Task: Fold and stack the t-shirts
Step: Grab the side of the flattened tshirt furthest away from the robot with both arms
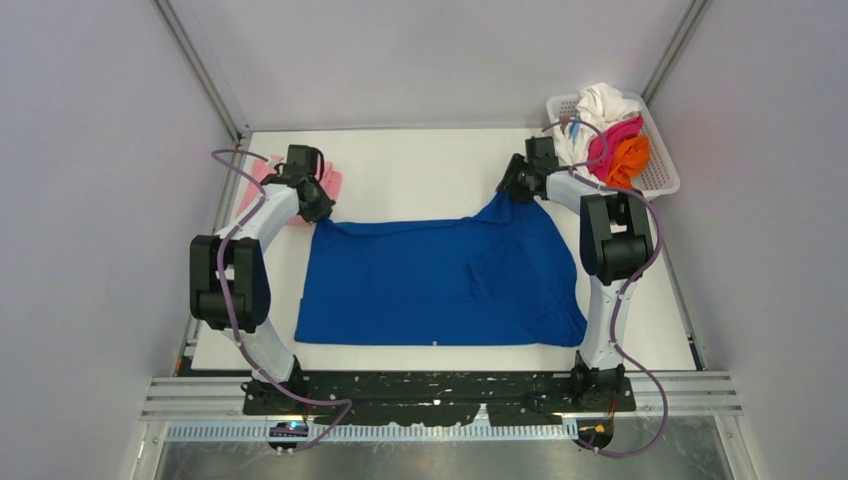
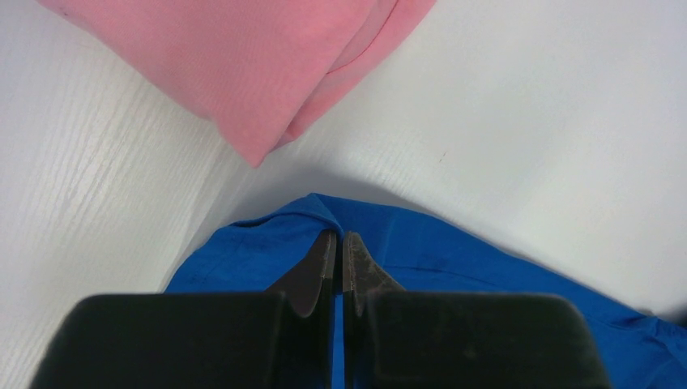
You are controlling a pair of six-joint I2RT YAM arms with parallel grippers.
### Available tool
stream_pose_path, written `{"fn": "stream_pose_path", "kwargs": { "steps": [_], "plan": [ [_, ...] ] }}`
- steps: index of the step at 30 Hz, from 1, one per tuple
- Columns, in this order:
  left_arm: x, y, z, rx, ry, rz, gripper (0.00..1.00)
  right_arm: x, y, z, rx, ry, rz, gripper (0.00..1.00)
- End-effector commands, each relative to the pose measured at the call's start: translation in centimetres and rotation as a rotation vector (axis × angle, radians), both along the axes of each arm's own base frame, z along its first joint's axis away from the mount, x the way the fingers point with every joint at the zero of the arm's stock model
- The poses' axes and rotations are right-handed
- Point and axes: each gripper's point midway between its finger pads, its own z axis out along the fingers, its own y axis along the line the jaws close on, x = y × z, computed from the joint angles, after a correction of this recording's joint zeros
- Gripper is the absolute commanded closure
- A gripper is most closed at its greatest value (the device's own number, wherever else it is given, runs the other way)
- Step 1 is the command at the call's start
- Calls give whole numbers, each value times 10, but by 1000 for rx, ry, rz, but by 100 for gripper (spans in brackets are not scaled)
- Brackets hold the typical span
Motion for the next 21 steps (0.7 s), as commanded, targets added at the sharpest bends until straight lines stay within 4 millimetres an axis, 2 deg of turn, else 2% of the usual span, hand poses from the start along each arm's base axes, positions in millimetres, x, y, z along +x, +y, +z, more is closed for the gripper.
{"fn": "stream_pose_path", "kwargs": {
  "steps": [1, 5, 8, 12, 16, 18, 19, 20, 21],
  "plan": [
    [12, 2, 25, 0, -77, -9, 100, 4, -8, 3, -23, -16, -56, 53],
    [11, 2, 26, -2, -78, -9, 100, -3, -10, -2, -22, -13, -62, 64],
    [12, 0, 26, -10, -81, -12, 100, -4, -9, 0, -18, -24, -56, 80],
    [12, -1, 27, -16, -83, -14, 100, -4, -11, 8, -24, -45, -66, 93],
    [9, -1, 30, -17, -87, -13, 100, -7, -17, 34, -41, -98, -81, 95],
    [6, -1, 32, -17, -93, -15, 100, -12, -25, 59, -66, -142, -107, 95],
    [4, 0, 32, -18, -95, -13, 100, -18, -30, 58, -84, -136, -123, 95],
    [1, 0, 33, -18, -97, -13, 100, -23, -33, 70, -96, -149, -134, 95],
    [-1, 0, 35, -19, -104, -13, 100, -31, -36, 70, -104, -141, -139, 95]
  ]
}}
